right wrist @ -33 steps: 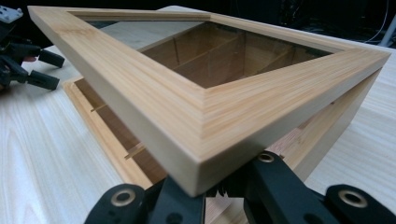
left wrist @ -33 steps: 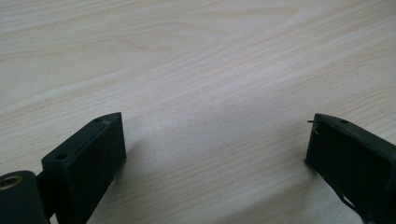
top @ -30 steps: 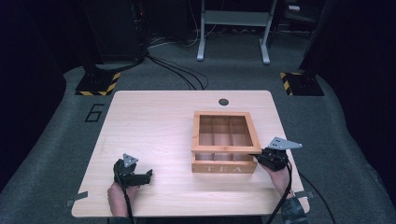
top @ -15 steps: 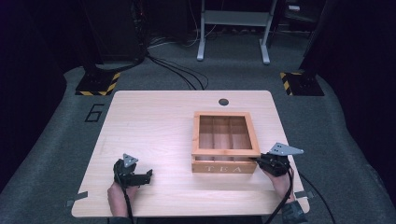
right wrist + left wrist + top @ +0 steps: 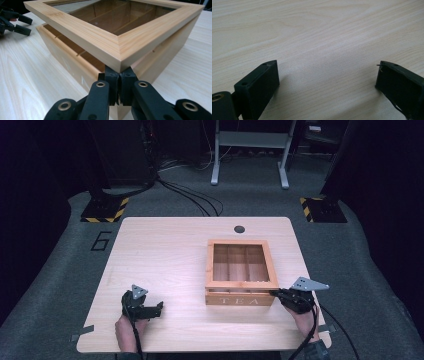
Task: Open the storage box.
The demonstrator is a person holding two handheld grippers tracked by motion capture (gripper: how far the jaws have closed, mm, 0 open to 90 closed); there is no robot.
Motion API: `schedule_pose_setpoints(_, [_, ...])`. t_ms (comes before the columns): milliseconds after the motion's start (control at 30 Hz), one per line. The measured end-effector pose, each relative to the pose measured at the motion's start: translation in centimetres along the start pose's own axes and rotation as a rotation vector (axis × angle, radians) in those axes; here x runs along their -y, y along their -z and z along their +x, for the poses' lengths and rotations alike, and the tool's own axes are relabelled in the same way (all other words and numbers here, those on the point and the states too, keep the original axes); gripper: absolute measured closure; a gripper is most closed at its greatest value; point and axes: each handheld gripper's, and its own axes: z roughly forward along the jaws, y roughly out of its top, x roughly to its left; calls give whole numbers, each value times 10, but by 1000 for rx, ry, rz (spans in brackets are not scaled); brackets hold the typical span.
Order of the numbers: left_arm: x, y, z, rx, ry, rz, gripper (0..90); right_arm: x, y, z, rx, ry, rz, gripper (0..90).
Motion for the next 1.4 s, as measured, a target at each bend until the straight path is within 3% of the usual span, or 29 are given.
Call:
schedule_pose_setpoints(433, [0,0,0,0,0,-1,45,12,15,3,22,-17,-21,865])
schedule_pose_setpoints(533, [0,0,0,-4,1,-5,44,13,17,5,46,14,-6,861])
schedule_pose_setpoints(667, [0,0,0,-3,1,-5,44,22,17,6,57,11,36,852])
schedule_pose_setpoints(800, [0,0,0,1,-1,0,44,30,18,5,39,-20,25,868])
schedule_pose_setpoints(933, [0,0,0,1,-1,1,44,32,16,5,46,-16,36,866])
schedule_pose_setpoints(1133, [0,0,0,1,-1,-1,44,45,25,0,129,-29,62,822])
schedule_pose_setpoints(1267, [0,0,0,2,-4,5,45,58,32,-12,209,-56,118,782])
schedule_pose_setpoints(1400, [0,0,0,1,-4,5,44,62,34,-21,231,-36,176,726])
